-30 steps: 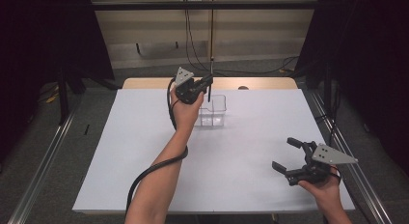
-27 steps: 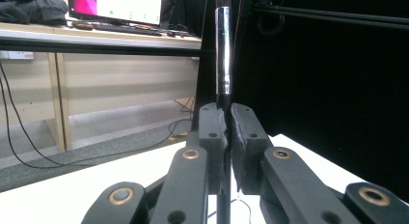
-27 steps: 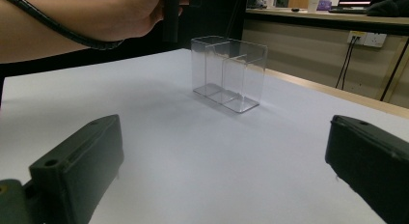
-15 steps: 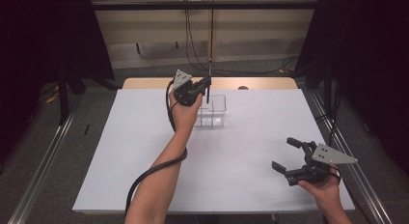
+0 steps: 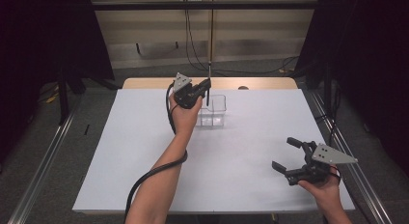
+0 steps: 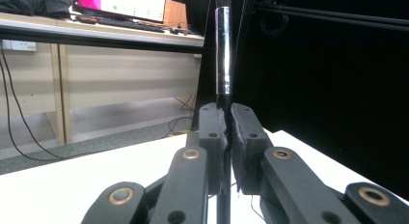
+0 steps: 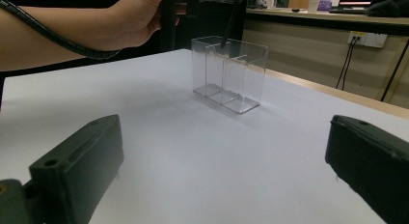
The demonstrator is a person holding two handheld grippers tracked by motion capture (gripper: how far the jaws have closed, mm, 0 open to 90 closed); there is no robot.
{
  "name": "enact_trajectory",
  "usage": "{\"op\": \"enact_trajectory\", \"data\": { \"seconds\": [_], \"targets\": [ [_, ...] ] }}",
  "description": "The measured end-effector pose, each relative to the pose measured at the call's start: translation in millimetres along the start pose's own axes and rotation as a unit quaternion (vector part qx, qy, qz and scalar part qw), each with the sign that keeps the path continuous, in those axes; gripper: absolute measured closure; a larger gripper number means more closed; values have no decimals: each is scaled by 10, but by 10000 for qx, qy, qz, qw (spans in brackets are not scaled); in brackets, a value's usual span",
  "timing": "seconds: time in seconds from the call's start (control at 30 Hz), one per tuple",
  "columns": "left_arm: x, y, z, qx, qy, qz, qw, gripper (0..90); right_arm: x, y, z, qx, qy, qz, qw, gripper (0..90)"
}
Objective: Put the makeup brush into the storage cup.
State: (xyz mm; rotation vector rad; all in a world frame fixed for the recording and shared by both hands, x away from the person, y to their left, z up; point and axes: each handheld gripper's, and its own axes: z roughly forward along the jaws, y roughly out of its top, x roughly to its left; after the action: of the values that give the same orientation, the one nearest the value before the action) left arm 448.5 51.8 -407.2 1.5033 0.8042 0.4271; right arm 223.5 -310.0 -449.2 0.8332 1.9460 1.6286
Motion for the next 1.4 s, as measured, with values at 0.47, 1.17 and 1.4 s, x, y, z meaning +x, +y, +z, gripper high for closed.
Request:
{"op": "enact_trajectory", "data": {
  "seconds": [0.47,1.17,1.4],
  "targets": [
    [17,-96,-27,-23,19,-102,9999,841,2,-2,6,9,9,0,10000,0],
    [44,-207,-114,-46,91,-94,9999,840,7,-2,15,14,21,-3,10000,0],
    [50,-238,-138,-39,102,-109,9999,840,12,-1,21,24,45,-14,10000,0]
  ]
}}
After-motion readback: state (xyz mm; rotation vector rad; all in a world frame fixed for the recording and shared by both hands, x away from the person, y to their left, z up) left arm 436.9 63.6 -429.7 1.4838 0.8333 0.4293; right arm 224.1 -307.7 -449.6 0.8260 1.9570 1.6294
